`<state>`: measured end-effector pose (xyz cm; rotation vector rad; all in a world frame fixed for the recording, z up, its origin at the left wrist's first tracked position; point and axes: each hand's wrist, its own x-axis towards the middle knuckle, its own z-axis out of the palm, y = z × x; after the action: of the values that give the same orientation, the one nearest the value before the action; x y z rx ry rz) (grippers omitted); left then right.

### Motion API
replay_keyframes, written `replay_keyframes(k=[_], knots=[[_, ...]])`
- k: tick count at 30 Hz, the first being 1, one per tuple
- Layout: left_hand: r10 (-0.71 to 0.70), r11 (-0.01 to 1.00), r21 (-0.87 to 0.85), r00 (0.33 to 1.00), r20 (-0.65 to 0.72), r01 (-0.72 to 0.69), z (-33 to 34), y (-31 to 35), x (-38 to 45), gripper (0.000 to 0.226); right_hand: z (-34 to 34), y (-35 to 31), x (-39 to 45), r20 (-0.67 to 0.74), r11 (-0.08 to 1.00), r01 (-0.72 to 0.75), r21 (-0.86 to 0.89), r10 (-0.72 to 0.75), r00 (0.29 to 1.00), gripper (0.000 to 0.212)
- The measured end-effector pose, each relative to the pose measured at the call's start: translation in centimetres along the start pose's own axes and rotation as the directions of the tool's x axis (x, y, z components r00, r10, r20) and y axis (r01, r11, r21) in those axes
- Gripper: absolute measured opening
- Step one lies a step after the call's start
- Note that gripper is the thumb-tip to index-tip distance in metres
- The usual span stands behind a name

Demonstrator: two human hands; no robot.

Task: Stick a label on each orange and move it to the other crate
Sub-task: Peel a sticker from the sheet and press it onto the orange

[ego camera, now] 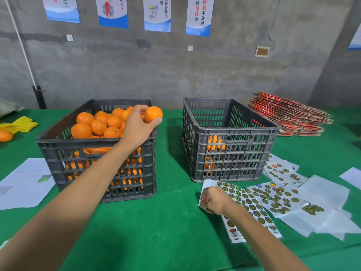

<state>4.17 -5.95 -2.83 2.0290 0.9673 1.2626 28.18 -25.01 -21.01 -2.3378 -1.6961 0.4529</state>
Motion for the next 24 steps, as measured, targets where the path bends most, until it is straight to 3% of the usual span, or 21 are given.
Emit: replay_keyframes(k=[6, 10, 12, 14, 17, 19, 21, 24], knots=[[0.012, 1.0, -0.027, 1.0, -0.003, -0.012, 0.0, 0.3, -0.3, 0.064, -0.3, -0.8, -0.5, -0.017, 0.979, 0.07, -0.191, -0.074, 0.997, 0.013], [0.078, 0.988, -0.134, 0.996, 0.033, -0.073, -0.4, 0.7, -0.6, 0.06, -1.2, -1.5, -0.3, -0.055, 0.99, 0.062, -0.128, -0.069, 0.996, 0.017], [0.129, 0.971, -0.213, 0.989, 0.075, -0.11, -0.6, 1.1, -0.8, 0.056, -1.9, -1.8, -0.2, -0.089, 0.994, 0.102, -0.036, -0.105, 0.991, 0.016], [0.152, 0.953, -0.28, 0.983, 0.104, -0.118, -0.4, 1.5, -1.3, 0.052, -2.8, -2.6, -0.3, -0.166, 0.965, 0.176, 0.196, -0.144, 0.975, 0.015], [0.147, 0.928, -0.363, 0.978, 0.145, -0.086, 0.8, 2.3, -2.6, 0.049, -5.3, -4.9, 0.1, -0.333, 0.776, 0.286, 0.562, -0.104, 0.937, 0.013], [0.117, 0.91, -0.413, 0.979, 0.168, -0.038, 1.8, 2.9, -3.2, 0.048, -7.3, -6.7, 0.6, -0.385, 0.705, 0.332, 0.627, -0.09, 0.919, 0.013], [0.081, 0.894, -0.448, 0.982, 0.171, 0.004, 2.6, 3.3, -3.4, 0.048, -9.0, -7.9, 0.9, -0.414, 0.78, 0.382, 0.496, -0.174, 0.893, 0.013], [0.053, 0.885, -0.465, 0.984, 0.171, 0.033, 3.1, 3.4, -3.6, 0.048, -10.3, -8.3, 1.4, -0.346, 0.933, 0.36, 0.025, -0.329, 0.879, 0.003]])
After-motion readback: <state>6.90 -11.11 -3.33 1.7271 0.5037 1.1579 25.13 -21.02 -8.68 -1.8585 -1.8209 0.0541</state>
